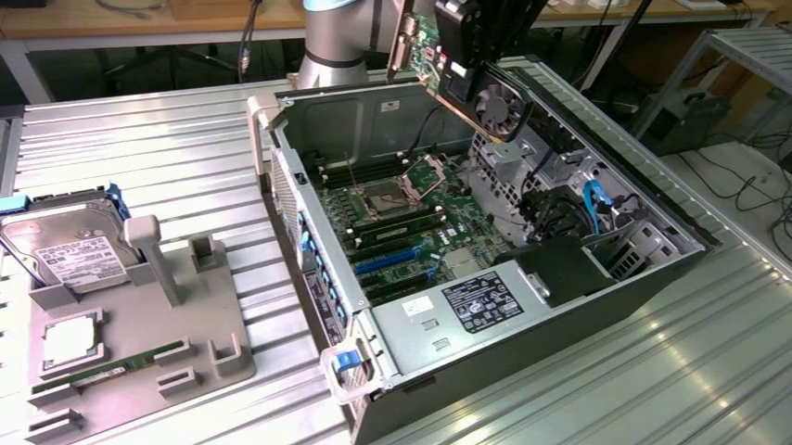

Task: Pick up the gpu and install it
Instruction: 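Insert the gpu into the slot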

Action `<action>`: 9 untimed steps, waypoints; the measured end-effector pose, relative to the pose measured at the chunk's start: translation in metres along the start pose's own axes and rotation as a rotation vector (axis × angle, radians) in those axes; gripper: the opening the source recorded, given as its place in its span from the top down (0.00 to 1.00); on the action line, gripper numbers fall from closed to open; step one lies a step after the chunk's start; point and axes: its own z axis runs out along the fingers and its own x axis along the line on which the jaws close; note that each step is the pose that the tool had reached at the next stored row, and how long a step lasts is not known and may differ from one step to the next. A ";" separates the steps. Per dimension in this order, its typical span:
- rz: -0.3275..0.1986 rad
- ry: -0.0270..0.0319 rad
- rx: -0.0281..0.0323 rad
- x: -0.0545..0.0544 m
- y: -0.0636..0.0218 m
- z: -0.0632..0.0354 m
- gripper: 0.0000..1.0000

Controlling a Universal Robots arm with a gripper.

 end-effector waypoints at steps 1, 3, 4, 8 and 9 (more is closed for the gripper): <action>-0.004 0.0001 -0.0004 0.000 0.0000 0.0000 0.73; -0.011 0.0002 -0.0011 0.000 -0.0001 0.0000 0.73; -0.015 0.0002 -0.0015 0.000 -0.0001 0.0000 0.73; -0.029 0.0003 -0.0029 0.000 -0.0001 0.0000 0.73; -0.032 0.0004 -0.0031 0.000 -0.0001 0.0000 0.73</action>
